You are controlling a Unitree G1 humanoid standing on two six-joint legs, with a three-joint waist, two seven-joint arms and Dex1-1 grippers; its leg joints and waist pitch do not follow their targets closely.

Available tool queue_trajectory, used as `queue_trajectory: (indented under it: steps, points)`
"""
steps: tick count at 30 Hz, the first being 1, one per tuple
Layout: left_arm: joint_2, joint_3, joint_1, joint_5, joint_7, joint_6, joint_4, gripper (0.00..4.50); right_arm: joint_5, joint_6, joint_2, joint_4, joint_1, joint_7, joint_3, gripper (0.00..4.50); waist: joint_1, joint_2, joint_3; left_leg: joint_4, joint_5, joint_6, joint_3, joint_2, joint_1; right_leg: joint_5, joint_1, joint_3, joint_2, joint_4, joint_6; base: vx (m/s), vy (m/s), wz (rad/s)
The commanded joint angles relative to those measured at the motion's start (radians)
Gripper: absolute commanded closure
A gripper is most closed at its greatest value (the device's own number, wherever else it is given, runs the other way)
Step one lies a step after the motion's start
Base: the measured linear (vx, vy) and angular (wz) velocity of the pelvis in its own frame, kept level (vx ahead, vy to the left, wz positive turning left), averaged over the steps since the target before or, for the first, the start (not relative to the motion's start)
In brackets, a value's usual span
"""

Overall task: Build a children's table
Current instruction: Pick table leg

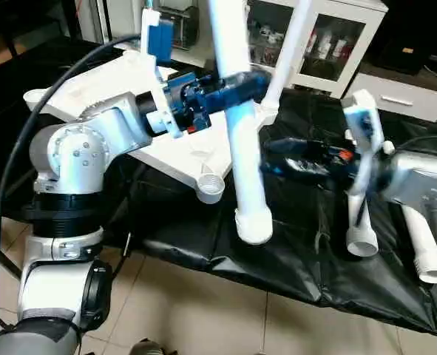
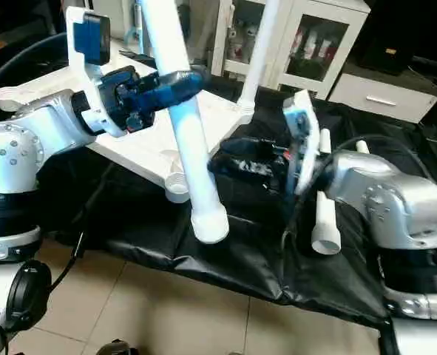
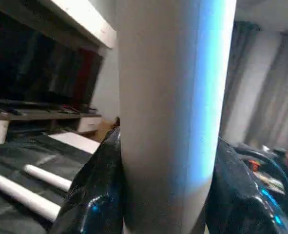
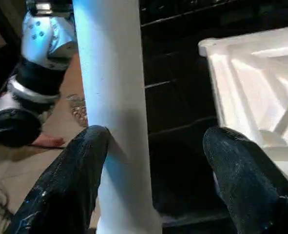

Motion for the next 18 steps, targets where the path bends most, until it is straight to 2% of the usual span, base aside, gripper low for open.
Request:
queue_trajectory:
  steps: [1,2,4,11,12,18]
  points:
    - [-0.013,-0.024,-0.028,-0.009,-0.022,-0.020,0.002,2.76,0.007,0.010,-0.018,-0.026,0.006,0.022,0.015,1.11,0.001,0.007,-0.074,-0.071,-0.168,-0.022,0.010,0.002,0.015,-0.178,0.065,0.011,-0.031,-0.065,-0.188,0.000,0.000,0.00]
    - [-0.016,-0.024,-0.029,-0.004,-0.019,-0.024,0.004,2.76,0.001,0.006,-0.018,-0.025,0.008,0.028,0.027,1.11,0.003,0.010,-0.074,-0.070,-0.165,-0.023,0.010,0.003,0.016,-0.179,0.064,0.012,-0.032,-0.064,-0.188,0.000,0.000,0.00]
    - [-0.016,-0.024,-0.027,-0.011,-0.029,-0.021,-0.004,2.76,0.002,0.005,-0.012,-0.022,0.004,0.029,0.040,1.11,-0.001,0.009,-0.074,-0.070,-0.166,-0.026,0.009,0.003,0.013,-0.189,0.065,0.011,-0.033,-0.065,-0.187,0.000,0.000,0.00]
    - [-0.005,-0.024,-0.023,-0.013,-0.043,-0.021,-0.012,2.76,0.010,0.010,0.008,-0.041,-0.004,0.036,0.066,1.11,-0.001,0.011,-0.074,-0.069,-0.158,-0.024,0.009,0.004,0.017,-0.171,0.061,0.011,-0.032,-0.062,-0.197,0.000,0.000,0.00]
    - [-0.003,-0.025,-0.024,-0.015,-0.045,-0.022,-0.010,2.76,0.010,0.012,0.005,-0.046,-0.003,0.044,0.072,1.11,0.000,0.007,-0.074,-0.069,-0.158,-0.024,0.010,0.004,0.016,-0.169,0.062,0.011,-0.031,-0.062,-0.197,0.000,0.000,0.00]
    - [-0.005,-0.026,-0.027,-0.017,-0.053,-0.025,-0.008,2.76,-0.018,-0.006,0.004,-0.029,-0.012,0.063,0.113,1.11,0.001,0.007,-0.073,-0.070,-0.163,-0.029,0.009,0.004,0.015,-0.187,0.062,0.012,-0.033,-0.063,-0.187,0.000,0.000,0.00]
